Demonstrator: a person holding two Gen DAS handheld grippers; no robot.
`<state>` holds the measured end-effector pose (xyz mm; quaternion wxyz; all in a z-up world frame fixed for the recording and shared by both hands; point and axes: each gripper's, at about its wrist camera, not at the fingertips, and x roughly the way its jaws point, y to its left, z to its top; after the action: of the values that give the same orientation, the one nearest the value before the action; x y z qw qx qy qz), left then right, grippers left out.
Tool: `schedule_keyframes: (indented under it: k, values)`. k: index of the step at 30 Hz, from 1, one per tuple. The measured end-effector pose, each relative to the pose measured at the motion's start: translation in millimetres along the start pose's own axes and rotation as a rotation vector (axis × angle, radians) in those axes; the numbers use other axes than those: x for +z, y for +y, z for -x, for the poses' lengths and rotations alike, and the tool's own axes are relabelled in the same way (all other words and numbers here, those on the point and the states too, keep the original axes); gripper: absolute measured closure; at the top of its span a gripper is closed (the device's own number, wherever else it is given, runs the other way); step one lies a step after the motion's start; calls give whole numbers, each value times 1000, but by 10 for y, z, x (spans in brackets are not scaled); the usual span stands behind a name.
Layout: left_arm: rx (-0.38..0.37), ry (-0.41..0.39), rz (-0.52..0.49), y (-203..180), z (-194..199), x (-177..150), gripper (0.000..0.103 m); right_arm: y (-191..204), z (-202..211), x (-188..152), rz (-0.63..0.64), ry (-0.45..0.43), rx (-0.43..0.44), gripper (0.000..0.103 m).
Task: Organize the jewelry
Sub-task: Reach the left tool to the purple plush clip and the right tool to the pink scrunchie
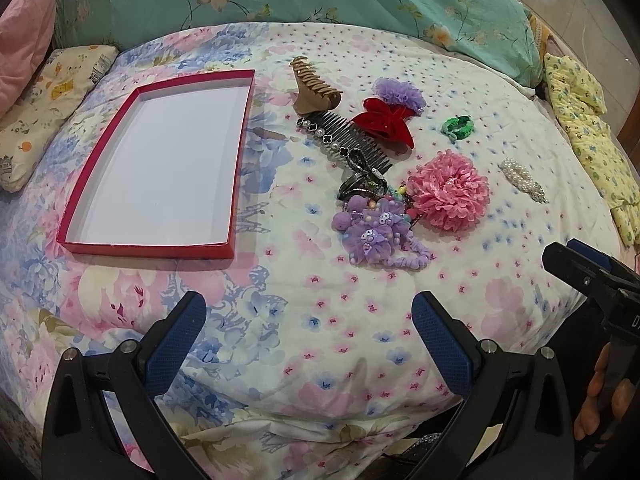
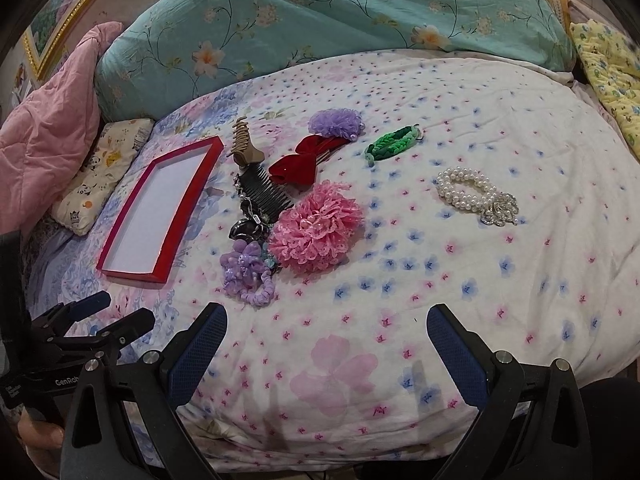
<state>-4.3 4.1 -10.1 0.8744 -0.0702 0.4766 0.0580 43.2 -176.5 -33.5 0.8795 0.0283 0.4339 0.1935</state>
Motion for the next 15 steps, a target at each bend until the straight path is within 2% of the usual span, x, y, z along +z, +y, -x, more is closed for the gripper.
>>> schedule_keyframes:
  k: [11,15]
  values:
    - [-28,18,13,65,-118,104,0,-31,-148,144,-3,-14,1,2]
    - [-61,17,14,71,-184,163,0,-56,-253,245,-14,-21,22,4]
